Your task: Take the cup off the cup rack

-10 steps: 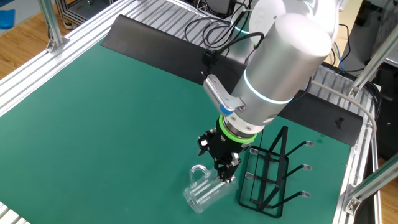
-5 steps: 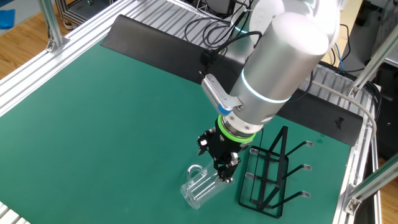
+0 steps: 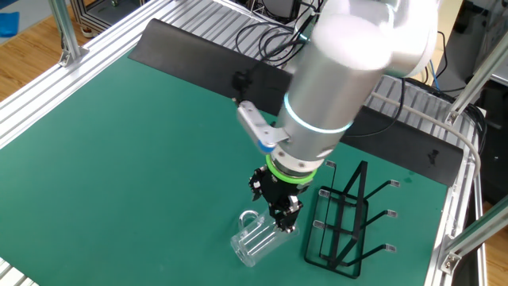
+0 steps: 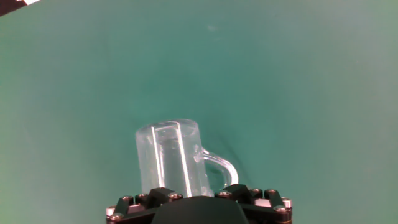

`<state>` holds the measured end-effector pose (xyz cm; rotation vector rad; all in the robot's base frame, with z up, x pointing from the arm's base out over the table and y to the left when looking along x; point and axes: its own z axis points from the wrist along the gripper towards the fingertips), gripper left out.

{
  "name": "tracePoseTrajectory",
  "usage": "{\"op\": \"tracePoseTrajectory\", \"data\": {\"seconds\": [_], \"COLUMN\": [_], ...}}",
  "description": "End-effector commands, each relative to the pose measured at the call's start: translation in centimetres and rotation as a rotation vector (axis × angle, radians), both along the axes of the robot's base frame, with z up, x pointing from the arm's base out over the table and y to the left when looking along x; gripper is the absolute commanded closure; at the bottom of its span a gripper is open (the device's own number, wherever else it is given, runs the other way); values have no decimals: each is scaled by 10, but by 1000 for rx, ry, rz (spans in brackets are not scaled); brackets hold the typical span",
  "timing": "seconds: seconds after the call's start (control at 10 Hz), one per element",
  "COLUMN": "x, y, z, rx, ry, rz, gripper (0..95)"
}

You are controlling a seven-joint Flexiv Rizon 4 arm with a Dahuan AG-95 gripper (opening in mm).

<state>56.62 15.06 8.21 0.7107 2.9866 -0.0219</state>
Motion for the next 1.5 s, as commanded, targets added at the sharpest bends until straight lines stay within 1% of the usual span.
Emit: {"op": "tracePoseTrajectory", "data": {"seconds": [0.1,0.2,0.4,0.5,0.8,1.1,1.3,1.5], "x": [2,4,10,11,14,21,26,27], "y": [0,-1,-6,-11,-22,-29,-34,-36], "z": [0,2,6,7,5,7,9,9], "rx": [2,2,0,1,-5,2,6,5], "ry": [4,4,8,9,8,12,25,31], "rz": [8,12,28,37,64,61,63,49], "gripper": [570,760,760,950,950,950,950,950]}}
